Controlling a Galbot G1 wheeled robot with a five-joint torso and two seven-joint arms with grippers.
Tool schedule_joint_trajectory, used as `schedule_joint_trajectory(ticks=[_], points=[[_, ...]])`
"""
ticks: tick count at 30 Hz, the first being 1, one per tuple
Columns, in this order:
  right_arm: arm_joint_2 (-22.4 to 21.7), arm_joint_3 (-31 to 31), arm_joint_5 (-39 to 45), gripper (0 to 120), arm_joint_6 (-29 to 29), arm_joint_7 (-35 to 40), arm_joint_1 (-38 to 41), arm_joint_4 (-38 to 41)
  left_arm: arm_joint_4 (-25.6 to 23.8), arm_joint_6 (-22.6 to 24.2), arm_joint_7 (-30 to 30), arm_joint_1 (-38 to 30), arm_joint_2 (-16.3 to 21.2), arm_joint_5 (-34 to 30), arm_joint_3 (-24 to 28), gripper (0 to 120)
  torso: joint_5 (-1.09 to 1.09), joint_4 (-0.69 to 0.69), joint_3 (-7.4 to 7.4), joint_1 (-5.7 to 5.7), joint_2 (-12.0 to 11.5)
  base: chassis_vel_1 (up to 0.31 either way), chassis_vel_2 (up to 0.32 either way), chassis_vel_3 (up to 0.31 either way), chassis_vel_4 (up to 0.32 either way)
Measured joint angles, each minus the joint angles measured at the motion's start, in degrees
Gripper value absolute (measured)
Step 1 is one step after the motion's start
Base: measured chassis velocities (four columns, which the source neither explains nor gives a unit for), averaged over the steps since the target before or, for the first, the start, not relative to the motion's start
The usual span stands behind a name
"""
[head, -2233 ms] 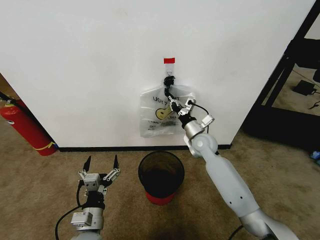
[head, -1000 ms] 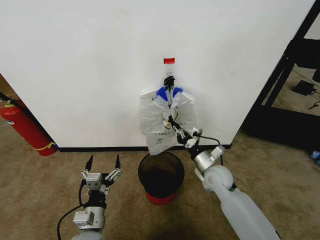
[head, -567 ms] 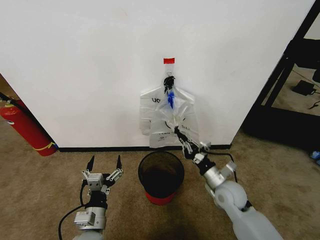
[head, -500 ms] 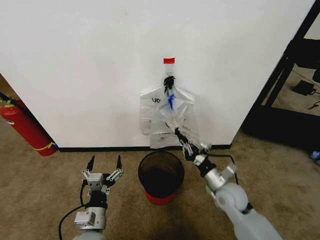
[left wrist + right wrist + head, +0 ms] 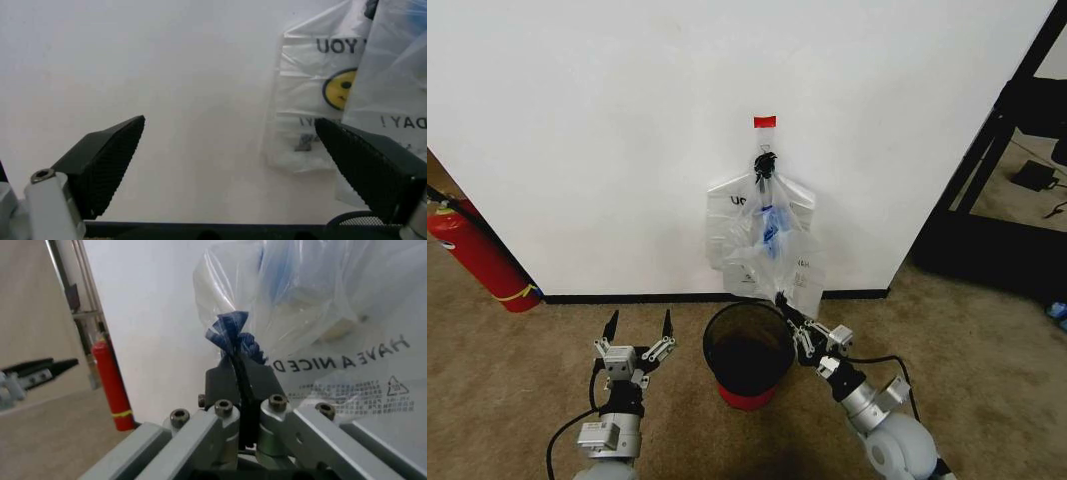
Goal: Pick up the garbage bag from the wall and place it over the trash bin.
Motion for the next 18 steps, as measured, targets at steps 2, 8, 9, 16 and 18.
schedule_joint_trajectory(ticks=[2, 8, 9, 16, 18], points=[[0.3, 0.4, -1.5, 0, 1.1, 0.1, -0.5, -0.2, 0.0, 0.0, 0.0, 0.0, -0.1, -0.3, 0.0, 100, 0.00, 0.00, 0.00, 0.00, 0.0, 0.000, 0.000, 0.000, 0.000], [0.8, 1.5, -5.4, 0, 3.9, 0.3, -1.8, -0.3, 0.1, 0.0, -0.1, -0.3, -0.2, -0.4, 0.2, 100, 0.00, 0.00, 0.00, 0.00, 0.0, 0.000, 0.000, 0.000, 0.000], [0.9, 1.7, -6.0, 0, 4.4, 0.3, -2.1, -0.3, 0.1, 0.0, -0.1, -0.3, -0.2, -0.4, 0.2, 100, 0.00, 0.00, 0.00, 0.00, 0.0, 0.000, 0.000, 0.000, 0.000], [1.0, 2.1, -9.3, 0, 7.9, 0.2, -3.7, -1.4, 0.6, 0.0, -0.1, -0.5, 0.4, -0.7, 0.2, 100, 0.00, -0.01, 0.00, 0.00, 0.0, 0.000, 0.000, 0.000, 0.000], [1.0, 2.3, -10.2, 0, 8.9, 0.0, -3.9, -2.0, 0.7, 0.0, -0.1, -0.7, 0.5, -0.7, 0.2, 100, 0.00, -0.01, 0.00, 0.00, 0.0, 0.000, 0.000, 0.000, 0.000]])
